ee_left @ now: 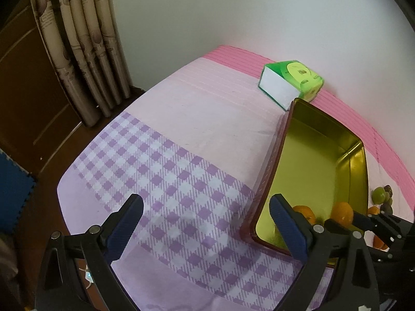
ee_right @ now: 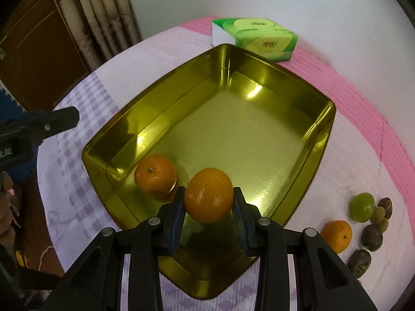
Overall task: Organize fruits
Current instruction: 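Carry the mandarin into the gold tin and open the right gripper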
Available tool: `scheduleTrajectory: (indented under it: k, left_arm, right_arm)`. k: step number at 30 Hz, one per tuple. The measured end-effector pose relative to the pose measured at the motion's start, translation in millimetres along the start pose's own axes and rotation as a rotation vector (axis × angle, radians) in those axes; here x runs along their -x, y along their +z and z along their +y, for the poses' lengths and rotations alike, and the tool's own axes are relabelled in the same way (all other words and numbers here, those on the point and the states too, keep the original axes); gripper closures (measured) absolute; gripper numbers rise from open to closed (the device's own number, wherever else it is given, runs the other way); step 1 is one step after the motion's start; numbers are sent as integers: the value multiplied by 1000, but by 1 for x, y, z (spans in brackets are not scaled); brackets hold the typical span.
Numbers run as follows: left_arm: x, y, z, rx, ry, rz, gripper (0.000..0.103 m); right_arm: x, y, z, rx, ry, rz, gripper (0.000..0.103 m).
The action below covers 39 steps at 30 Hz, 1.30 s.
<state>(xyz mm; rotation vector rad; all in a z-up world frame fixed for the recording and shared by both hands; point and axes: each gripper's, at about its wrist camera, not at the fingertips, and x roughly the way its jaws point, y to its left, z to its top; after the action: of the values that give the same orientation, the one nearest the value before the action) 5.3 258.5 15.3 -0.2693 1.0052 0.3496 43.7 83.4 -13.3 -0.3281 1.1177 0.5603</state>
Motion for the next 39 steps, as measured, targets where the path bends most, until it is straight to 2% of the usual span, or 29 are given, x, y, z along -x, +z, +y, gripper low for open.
scheduleTrajectory:
  k: [15, 25, 32, 39]
  left_arm:
    - [-4, -1, -1, -1, -2, 16, 7]
    - [-7, -3, -3, -8, 5, 18, 7]
    - [-6, -6, -11, -53, 19, 2, 7]
    - [-6, -10, -27, -115, 29, -14, 7]
  right_arm:
    - [-5, -3, 5, 18, 3, 13, 66]
    - [39, -6, -10, -56, 46, -101, 55]
    - [79, -35, -57, -130, -47, -193, 49]
    - [96, -91, -151, -326, -190, -182, 48]
